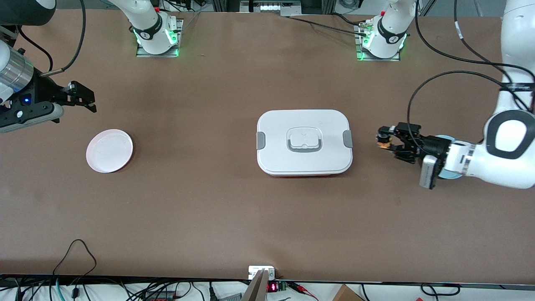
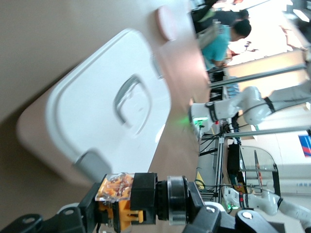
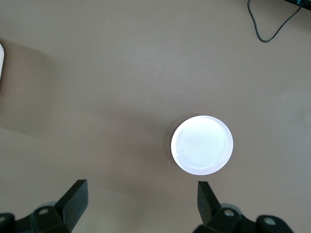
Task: Transfer orange switch to right arm and place
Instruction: 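Lift the switch with the left gripper and carry it over the box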
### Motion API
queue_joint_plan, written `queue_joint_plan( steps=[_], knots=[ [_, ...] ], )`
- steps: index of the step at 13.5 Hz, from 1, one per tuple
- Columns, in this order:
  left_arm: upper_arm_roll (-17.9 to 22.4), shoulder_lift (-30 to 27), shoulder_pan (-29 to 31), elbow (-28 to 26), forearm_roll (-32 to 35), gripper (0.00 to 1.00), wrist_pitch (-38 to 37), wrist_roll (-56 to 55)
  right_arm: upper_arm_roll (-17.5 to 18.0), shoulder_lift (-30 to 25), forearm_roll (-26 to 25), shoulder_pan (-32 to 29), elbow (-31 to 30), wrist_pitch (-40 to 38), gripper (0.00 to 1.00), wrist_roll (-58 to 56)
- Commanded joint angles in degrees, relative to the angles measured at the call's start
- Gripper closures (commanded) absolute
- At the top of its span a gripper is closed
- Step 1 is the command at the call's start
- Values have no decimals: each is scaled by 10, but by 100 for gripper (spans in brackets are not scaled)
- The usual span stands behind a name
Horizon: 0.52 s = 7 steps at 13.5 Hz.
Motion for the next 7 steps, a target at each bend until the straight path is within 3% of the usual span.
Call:
queue_joint_plan(
  steps=[1,4,7],
  knots=[
    [-38,7,0,-38,-65,86,49,155,5,5,18,-1,1,11,0,-6],
    [-44,13,-39,-39,-125,87,97,346,-5,6,84,-8,5,13,0,-8],
    [-76,5,-41,-40,-140,91,160,502,-1,4,64,-2,8,10,0,-6]
  ],
)
